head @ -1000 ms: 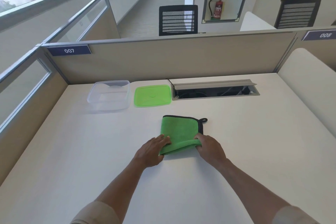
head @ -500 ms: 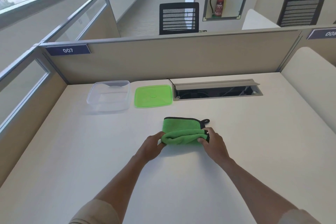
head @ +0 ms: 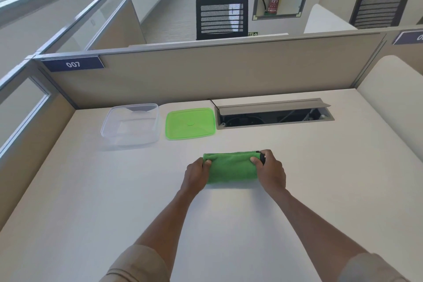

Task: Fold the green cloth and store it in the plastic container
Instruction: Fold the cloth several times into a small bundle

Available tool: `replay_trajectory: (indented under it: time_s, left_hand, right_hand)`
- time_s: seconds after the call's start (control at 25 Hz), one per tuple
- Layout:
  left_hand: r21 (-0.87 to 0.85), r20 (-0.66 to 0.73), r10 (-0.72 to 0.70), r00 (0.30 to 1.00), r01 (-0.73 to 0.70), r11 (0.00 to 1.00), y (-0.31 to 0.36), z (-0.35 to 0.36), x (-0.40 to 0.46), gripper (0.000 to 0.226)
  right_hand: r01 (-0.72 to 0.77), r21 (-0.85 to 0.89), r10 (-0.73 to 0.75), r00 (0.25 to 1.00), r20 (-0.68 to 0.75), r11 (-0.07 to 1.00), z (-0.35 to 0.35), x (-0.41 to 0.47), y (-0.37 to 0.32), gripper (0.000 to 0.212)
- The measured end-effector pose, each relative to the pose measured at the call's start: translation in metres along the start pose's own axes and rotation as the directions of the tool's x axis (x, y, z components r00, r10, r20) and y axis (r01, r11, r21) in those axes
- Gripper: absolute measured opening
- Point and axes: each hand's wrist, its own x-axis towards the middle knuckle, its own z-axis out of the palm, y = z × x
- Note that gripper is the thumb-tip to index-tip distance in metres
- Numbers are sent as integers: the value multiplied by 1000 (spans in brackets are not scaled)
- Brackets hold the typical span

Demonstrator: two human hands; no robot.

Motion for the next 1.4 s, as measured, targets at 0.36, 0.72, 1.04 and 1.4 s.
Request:
replay_trajectory:
  time_s: [0.36,0.72,1.04,1.4]
  left_hand:
    - [50,9,-187,982,186,981,2,5,13,38]
    - [26,-68,-336,940,338,941,9,16,14,43]
    - [583,-157,423,893,-261,769,33,37,-6,57]
    - [621,134,317,939,-329,712,23,63,2,66]
  right_hand:
    - [-16,-86,20,999,50,996,12,44,-10,24]
    - [-18,-202,25,999,31,979,25,60,-9,30]
    - [-8,-282,12,1000,14,959,32,64,-12,31]
    - [583,-267,-580,809,96,768,40,32,-23,38]
